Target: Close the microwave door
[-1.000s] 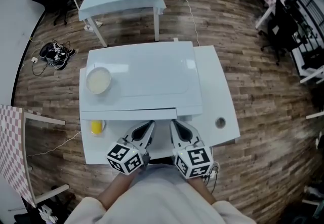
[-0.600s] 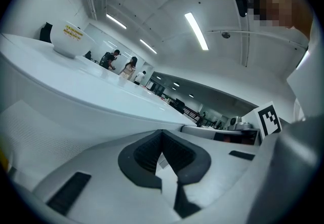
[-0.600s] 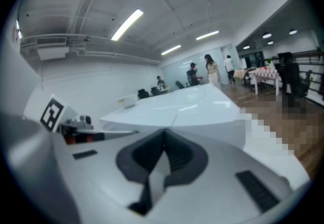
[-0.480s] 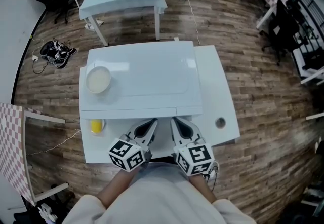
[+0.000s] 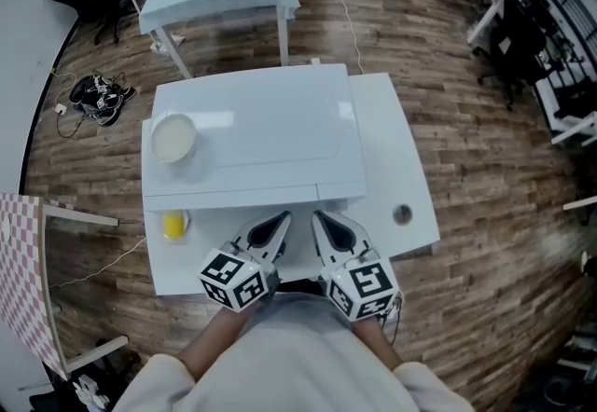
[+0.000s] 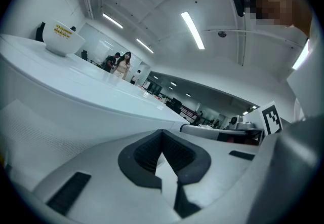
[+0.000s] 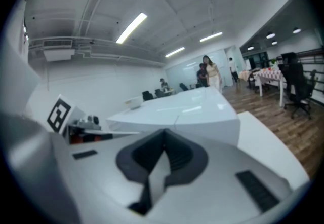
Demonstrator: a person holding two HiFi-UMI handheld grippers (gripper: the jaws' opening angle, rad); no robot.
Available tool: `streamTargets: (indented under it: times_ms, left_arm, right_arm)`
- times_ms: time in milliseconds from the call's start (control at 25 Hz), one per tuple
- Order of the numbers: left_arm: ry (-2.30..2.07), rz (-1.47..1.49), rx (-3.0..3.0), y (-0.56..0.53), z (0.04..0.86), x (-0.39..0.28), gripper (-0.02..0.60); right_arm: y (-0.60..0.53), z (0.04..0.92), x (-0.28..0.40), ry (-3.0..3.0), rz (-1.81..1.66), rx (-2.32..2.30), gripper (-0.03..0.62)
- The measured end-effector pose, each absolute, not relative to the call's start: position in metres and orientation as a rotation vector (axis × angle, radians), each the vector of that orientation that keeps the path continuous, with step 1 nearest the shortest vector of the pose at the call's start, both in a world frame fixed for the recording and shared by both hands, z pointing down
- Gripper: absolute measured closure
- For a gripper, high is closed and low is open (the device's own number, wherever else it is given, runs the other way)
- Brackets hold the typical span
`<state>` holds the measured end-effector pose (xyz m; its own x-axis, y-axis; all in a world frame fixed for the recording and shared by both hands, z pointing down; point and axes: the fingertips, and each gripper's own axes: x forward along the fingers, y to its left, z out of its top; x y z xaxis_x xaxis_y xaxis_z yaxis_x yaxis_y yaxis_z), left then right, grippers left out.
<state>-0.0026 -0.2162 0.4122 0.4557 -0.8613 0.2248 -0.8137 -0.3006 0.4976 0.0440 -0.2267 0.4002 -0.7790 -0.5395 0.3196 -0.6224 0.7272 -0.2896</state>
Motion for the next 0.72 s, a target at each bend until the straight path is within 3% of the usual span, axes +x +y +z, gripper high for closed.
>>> streamTargets:
  times_ms: [720]
  left_arm:
    - [-1.36,-0.11,2.204,-0.192,0.405,0.032,0.568]
  right_arm:
    - [-0.196,0.389,0.086,-2.737,0.553,0.96,0.571]
